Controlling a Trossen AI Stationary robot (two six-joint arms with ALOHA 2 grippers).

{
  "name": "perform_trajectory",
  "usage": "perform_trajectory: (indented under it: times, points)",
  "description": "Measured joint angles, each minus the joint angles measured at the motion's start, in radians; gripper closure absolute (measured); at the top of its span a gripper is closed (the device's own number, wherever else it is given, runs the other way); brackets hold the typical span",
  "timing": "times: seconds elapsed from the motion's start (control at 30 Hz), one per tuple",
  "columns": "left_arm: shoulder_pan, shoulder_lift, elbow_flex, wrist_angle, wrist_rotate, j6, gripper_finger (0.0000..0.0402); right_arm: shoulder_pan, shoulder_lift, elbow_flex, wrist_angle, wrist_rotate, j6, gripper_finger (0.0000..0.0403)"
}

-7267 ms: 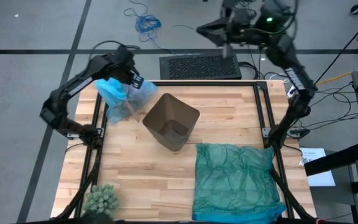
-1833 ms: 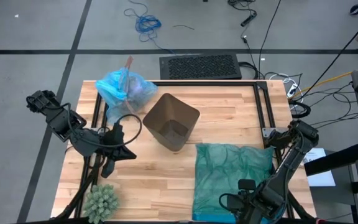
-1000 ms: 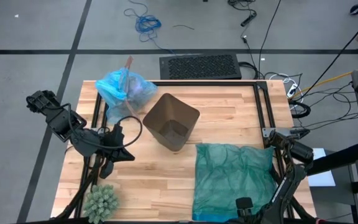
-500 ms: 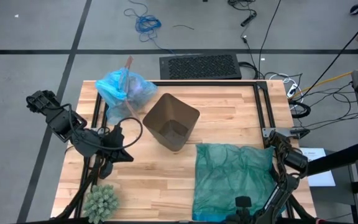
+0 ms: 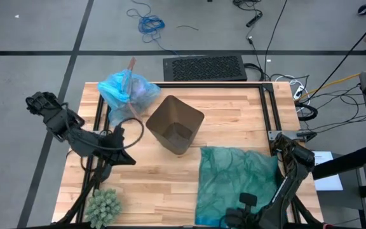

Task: Place trash/remove bag and relplace
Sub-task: Insert the blue trash bag into the black trash bin

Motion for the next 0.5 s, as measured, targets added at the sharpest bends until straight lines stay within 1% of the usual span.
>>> perform_trajectory:
  times: [0.1, 0.23, 0.33, 0.4, 0.43, 0.5]
  points:
    - [0.0, 0.0, 0.065, 0.019, -0.037, 0.077, 0.0402, -0.046, 0.0, 0.147, -0.156, 0.067, -0.014, 0.0403]
    - [0.0, 0.0, 0.168, 0.065, -0.104, 0.204, 0.0402, -0.13, 0.0, 0.336, -0.325, 0.186, -0.031, 0.0403]
    - [0.0, 0.0, 0.251, 0.084, -0.138, 0.299, 0.0402, -0.195, -0.006, 0.445, -0.319, 0.266, -0.119, 0.0403]
    - [0.0, 0.0, 0.306, 0.086, -0.154, 0.349, 0.0402, -0.241, -0.008, 0.51, -0.317, 0.299, -0.157, 0.0403]
    - [0.0, 0.0, 0.332, 0.086, -0.164, 0.371, 0.0402, -0.259, -0.01, 0.526, -0.314, 0.325, -0.179, 0.0403]
    - [0.0, -0.001, 0.373, 0.089, -0.172, 0.404, 0.0402, -0.292, -0.042, 0.509, -0.268, 0.359, -0.231, 0.0403]
